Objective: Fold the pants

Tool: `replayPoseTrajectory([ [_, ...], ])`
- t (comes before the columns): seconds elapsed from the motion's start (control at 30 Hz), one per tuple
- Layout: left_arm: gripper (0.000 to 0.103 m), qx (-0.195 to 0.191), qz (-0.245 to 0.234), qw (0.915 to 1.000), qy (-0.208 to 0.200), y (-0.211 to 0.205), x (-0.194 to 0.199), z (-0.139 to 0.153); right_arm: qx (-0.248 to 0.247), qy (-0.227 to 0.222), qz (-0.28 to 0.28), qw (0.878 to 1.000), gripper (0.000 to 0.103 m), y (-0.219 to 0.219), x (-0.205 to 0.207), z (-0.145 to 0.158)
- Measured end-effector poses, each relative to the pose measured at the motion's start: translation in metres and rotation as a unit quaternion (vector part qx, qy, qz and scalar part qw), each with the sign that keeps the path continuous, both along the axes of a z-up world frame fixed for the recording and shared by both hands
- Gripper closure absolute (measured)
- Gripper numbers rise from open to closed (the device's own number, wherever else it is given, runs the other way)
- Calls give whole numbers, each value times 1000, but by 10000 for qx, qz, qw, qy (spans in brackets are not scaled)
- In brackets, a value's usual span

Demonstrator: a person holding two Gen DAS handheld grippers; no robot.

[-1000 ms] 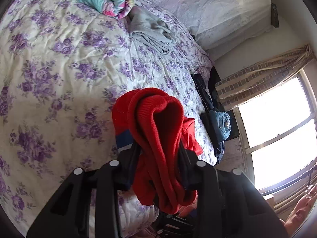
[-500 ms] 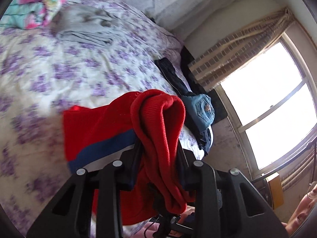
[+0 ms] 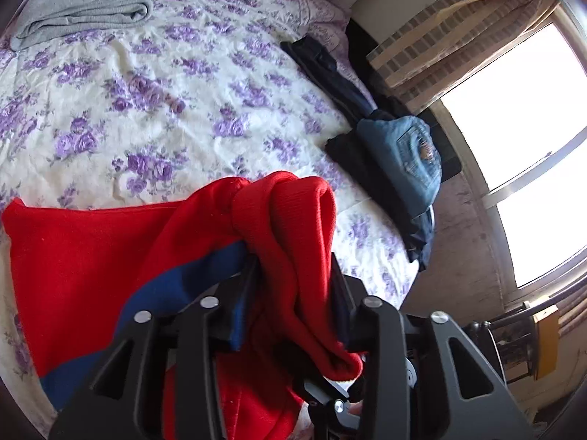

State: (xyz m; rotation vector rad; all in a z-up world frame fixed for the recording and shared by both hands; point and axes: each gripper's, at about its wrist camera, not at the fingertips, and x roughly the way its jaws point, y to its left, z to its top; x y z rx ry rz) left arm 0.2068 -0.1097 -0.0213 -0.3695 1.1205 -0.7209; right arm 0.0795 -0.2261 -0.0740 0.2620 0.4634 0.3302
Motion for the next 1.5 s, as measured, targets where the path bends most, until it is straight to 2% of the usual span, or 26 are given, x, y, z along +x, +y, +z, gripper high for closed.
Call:
replayPoseTrajectory([
  [0.03, 62, -12, -22, 10000, 18, -1, 0, 0, 128, 128, 32, 9998, 63, -7, 1, -1],
  [0.07, 59, -57, -76, 10000, -4, -1, -2, 2, 260, 195, 44, 9995, 56, -11, 1, -4],
  [0.13, 52, -44, -101, 9996, -278, 6, -10, 14, 479, 264, 61, 9985, 49, -23, 3, -6],
  [0.2, 44, 83, 111, 9976, -675, 20, -19, 29, 702, 273, 113, 9971, 39, -34, 2, -4],
  [0.27, 41, 140, 317, 9950, -941, 35, -26, 40, 1025, 268, 270, 9940, 33, -44, 3, 1],
  [0.37, 40, 144, 663, 9922, -1047, 63, -35, 45, 1155, 545, 455, 9908, 32, -46, 15, 0],
  [0.43, 39, 152, 830, 9909, -1044, 80, -40, 46, 1239, 846, 563, 9871, 60, -46, 36, -8],
  [0.47, 39, 178, 952, 9899, -1038, 91, -43, 44, 1272, 943, 630, 9854, 67, -44, 43, -9],
  [0.57, 39, 122, 1203, 9876, -1000, 115, -51, 42, 1497, 794, 964, 9808, 71, -40, 51, 3],
  [0.63, 39, 76, 1296, 9862, -1027, 125, -55, 41, 1858, 687, 1267, 9720, 71, -39, 51, 10],
  [0.7, 38, 81, 1361, 9852, -1035, 130, -58, 39, 2007, 837, 1150, 9693, 71, -42, 54, 7],
  [0.77, 37, 75, 1350, 9851, -1063, 133, -61, 35, 2017, 1165, 880, 9685, 70, -50, 59, -10],
  [0.83, 35, 163, 1310, 9850, -1112, 130, -65, 29, 2049, 1484, 732, 9647, 63, -58, 61, -28],
  [0.9, 35, 375, 1219, 9849, -1169, 121, -70, 19, 1885, 1497, 727, 9679, 50, -63, 55, -25],
  [0.97, 35, 579, 1013, 9851, -1262, 112, -79, 7, 1575, 1355, 578, 9765, 47, -72, 43, -15],
  [1.03, 35, 651, 735, 9855, -1381, 104, -92, -5, 1276, 1114, 343, 9850, 46, -82, 34, 0],
  [1.1, 35, 688, 488, 9843, -1554, 96, -104, -10, 959, 750, 301, 9921, 54, -84, 21, 25],
  [1.2, 35, 680, 58, 9821, -1755, 82, -122, -19, 588, 417, 948, 9929, 63, -61, 22, 59],
  [1.3, 35, 807, -14, 9774, -1953, 75, -132, -28, 394, 626, 2115, 9746, 70, -15, 47, 83],
  [1.37, 35, 548, 41, 9819, -1812, 82, -127, -36, 362, 1176, 2965, 9471, 74, 24, 77, 85],
  [1.5, 32, 86, 110, 9861, -1658, 92, -124, -43, 2, 2307, 3738, 8984, 74, 96, 130, 56],
])
